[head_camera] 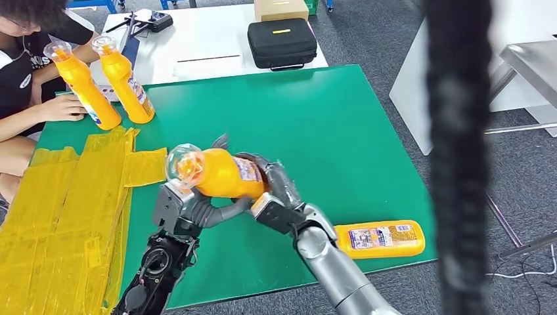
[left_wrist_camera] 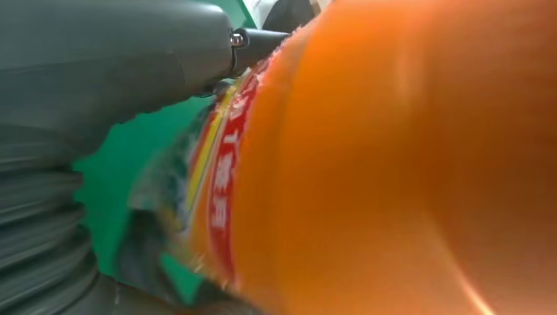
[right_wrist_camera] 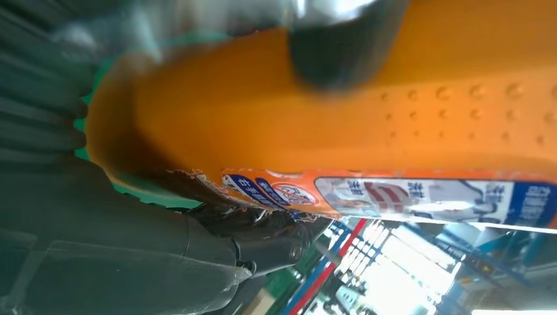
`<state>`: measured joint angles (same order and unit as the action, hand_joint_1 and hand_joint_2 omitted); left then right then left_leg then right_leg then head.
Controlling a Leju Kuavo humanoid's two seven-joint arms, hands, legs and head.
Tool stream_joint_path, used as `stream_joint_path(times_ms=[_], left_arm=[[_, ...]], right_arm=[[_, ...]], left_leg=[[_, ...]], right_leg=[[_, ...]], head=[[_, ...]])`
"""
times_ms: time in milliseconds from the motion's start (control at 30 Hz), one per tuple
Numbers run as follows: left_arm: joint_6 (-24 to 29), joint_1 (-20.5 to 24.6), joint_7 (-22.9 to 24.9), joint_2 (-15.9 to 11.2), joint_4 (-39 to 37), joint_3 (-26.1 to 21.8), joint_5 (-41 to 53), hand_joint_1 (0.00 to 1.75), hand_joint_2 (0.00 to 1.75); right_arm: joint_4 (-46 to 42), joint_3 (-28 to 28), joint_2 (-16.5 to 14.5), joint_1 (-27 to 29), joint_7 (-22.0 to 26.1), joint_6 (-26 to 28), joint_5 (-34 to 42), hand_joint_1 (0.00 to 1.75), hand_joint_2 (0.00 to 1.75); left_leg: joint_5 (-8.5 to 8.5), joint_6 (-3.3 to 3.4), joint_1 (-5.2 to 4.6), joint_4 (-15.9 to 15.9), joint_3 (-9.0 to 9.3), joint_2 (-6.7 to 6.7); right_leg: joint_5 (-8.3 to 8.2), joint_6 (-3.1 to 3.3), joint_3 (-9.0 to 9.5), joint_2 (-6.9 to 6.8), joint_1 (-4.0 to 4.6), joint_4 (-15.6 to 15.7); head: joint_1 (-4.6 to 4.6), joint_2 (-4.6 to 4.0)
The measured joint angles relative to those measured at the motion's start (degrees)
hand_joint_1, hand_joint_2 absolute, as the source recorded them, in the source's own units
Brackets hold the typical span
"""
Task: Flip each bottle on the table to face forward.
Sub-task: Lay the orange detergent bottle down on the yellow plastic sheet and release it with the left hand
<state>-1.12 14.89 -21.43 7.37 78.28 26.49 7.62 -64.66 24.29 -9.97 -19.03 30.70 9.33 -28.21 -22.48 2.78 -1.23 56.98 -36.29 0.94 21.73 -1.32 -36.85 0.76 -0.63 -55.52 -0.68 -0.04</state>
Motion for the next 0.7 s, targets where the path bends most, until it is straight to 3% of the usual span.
stream_joint_path(times_ms=[200,333,700], left_arm=[[-0.02,-0.04,-0.56,0.33,-0.06,-1.98,-3.41,0.00,1.75],[0.38,-0.21,-0.95,0.36,-0.20,-2.98,-5.12,1.74,1.75],[2.45,-1.26,-1.91,1.16,-0.20,-4.98,-8.58,1.75,1.75]], right_arm=[[2.25,4.23,-0.73,-1.49,0.04,-0.49,1.46,1.75,1.75],[3.96,6.31,-0.90,-2.80,-0.27,-0.45,2.60,1.75,1.75],[6.68,8.92,-1.15,-4.45,-0.58,0.58,4.19,1.75,1.75]], left_leg=[[0.01,0.00,-0.01,0.00,-0.01,0.00],[0.01,-0.01,-0.01,0.00,-0.01,-0.01],[0.00,-0.01,0.00,0.00,-0.02,-0.02]], right_leg=[[0.00,0.00,-0.01,0.00,-0.01,0.00],[0.00,0.00,-0.01,0.01,-0.01,0.00],[0.00,0.01,-0.04,0.01,0.00,0.00]], head=[[0.02,0.00],[0.01,0.00],[0.01,0.00]])
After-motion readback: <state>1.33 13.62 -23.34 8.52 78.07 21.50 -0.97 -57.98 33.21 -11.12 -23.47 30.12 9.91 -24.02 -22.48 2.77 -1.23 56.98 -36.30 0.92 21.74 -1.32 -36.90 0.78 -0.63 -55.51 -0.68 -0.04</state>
